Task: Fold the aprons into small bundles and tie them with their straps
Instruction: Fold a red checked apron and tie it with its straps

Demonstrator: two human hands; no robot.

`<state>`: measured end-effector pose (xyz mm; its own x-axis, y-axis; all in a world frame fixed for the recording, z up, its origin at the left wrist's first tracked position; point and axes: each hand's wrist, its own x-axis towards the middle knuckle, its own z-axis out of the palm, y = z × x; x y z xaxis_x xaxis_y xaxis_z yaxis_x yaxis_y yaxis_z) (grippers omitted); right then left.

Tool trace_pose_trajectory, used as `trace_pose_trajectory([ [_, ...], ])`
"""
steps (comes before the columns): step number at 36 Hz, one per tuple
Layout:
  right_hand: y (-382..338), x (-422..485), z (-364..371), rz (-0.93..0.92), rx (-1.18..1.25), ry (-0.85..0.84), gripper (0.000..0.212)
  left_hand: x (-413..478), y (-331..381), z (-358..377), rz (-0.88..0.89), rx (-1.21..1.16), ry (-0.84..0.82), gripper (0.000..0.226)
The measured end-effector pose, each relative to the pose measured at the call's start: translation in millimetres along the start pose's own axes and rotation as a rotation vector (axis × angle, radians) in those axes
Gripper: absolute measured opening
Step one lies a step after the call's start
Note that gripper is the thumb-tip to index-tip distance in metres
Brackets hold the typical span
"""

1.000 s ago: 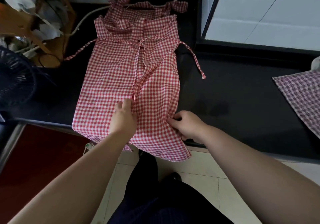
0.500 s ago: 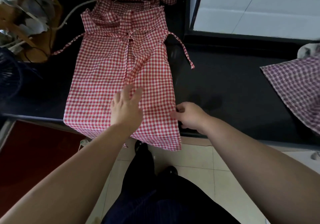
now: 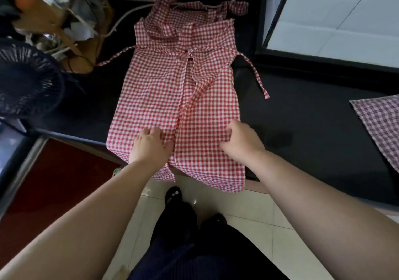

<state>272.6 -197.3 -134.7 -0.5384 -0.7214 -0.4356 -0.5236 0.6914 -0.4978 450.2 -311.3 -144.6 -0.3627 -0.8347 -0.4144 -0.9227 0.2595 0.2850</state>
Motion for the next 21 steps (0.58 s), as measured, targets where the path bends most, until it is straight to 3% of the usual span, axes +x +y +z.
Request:
trace_pose_trajectory([
  [8,-51,49,2,-0.119,0.072,0.155,0.042,40,9,-13,0.055,0.038,-0.018,0.052],
  [13,-85,98,-10,-0.152,0.034,0.321,0.029,84,11,-35,0.15,0.01,0.041,0.049],
  [16,-99,121,-23,-0.137,0.001,0.299,0.042,114,16,-53,0.173,-0.021,0.079,0.048],
  [21,-112,161,-36,-0.085,0.023,0.155,0.032,174,31,-77,0.22,0.005,0.089,0.046],
])
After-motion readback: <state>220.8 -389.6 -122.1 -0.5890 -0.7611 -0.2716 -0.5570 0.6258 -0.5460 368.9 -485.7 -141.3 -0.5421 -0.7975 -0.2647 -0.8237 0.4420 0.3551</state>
